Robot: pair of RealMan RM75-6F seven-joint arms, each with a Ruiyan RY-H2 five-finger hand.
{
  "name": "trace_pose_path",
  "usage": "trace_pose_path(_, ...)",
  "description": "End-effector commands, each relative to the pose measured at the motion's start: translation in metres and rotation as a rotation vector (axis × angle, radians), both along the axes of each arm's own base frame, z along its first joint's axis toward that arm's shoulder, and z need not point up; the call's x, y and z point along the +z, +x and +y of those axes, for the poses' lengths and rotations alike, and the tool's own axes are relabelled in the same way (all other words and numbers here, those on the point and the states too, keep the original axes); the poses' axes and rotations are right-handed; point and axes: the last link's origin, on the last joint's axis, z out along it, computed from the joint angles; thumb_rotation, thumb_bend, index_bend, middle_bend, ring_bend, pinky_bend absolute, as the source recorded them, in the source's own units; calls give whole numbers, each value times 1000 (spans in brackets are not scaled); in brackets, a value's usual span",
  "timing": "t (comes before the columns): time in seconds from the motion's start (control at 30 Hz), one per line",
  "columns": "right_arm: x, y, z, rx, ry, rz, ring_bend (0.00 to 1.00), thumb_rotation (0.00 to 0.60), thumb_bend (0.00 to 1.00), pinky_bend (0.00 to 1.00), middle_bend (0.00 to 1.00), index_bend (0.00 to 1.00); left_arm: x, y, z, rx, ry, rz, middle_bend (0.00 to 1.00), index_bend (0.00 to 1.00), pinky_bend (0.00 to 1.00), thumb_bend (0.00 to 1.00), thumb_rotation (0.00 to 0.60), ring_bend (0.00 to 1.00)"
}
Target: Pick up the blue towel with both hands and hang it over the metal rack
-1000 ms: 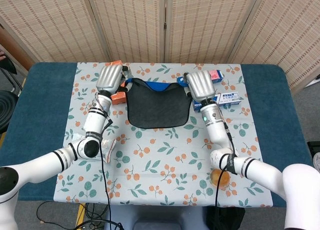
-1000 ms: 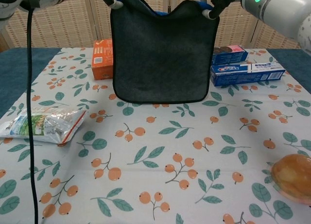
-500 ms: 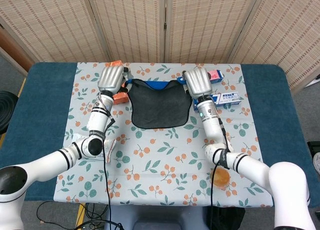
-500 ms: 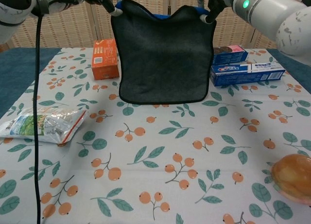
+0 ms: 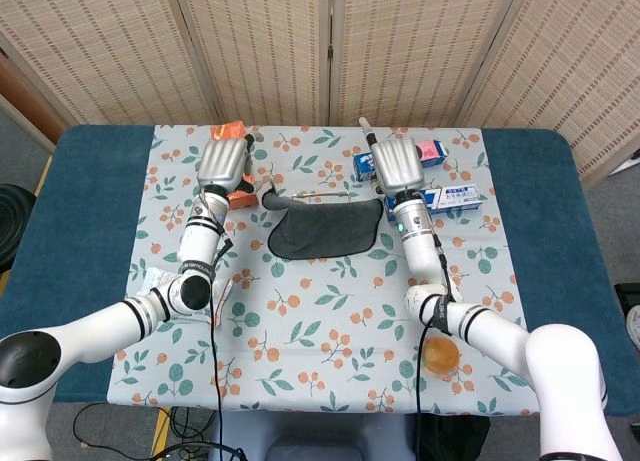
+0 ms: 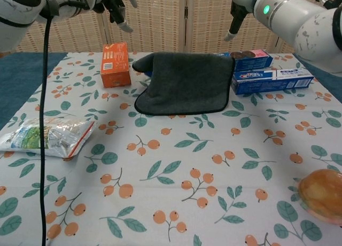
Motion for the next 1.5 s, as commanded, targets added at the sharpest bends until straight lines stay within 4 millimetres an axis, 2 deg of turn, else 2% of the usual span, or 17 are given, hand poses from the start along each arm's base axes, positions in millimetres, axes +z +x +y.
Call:
trace_pose_path(0.03,4,-1,0,4,-10,-10,876,600,0,963,891,0,1,1,-1,2,-8,-12,314,91,820,116,600,333)
trace_pose_path(0.07,7,-2,0,3,-13,-20,876,600,0,963,887,0,2,1,-1,2,-9,-18,278,84,767,116,600,297)
trace_pose_path(0.13,13,-5,1,4,-24,-36,874,600,0,963,875,0,6,0,-2,5,-3,-34,195,75,593,116,600,201)
trace_pose_path(0.23,24,-13,6,10,-38,-33,862,600,3,963,854,0,10,-5,-5,18,-1,-49,178,78,484,116,600,172)
trace_pose_path(0.33,34,-25,16,12,-34,-27,826,600,78,963,807,32,13,-11,-14,29,-15,-69,178,83,477,116,600,172)
trace_pose_path(0.43,42,-39,32,16,-12,-33,786,600,195,963,768,154,16,-21,-25,36,-21,-80,178,92,454,124,600,172)
trace_pose_path(0.63,53,-67,70,17,60,-32,688,600,247,952,668,281,24,-49,-50,45,-14,-65,178,117,411,172,600,172)
trace_pose_path(0.8,61,-88,106,34,104,-9,640,600,252,900,636,291,35,-74,-71,32,11,-19,178,123,379,174,600,172)
trace_pose_path(1.03,77,-120,158,50,138,-27,611,600,255,877,623,299,58,-123,-107,21,72,39,178,124,344,174,600,172)
trace_pose_path(1.2,88,-141,191,53,149,-72,606,600,258,872,622,315,75,-157,-139,36,86,83,178,124,301,174,600,161)
trace_pose_path(1.3,97,-153,214,55,141,-98,591,600,259,841,614,316,87,-178,-164,42,105,119,178,124,282,174,600,155)
trace_pose_path(1.5,110,-171,253,39,108,-117,552,600,262,772,586,316,102,-205,-207,64,123,156,178,125,238,174,600,138)
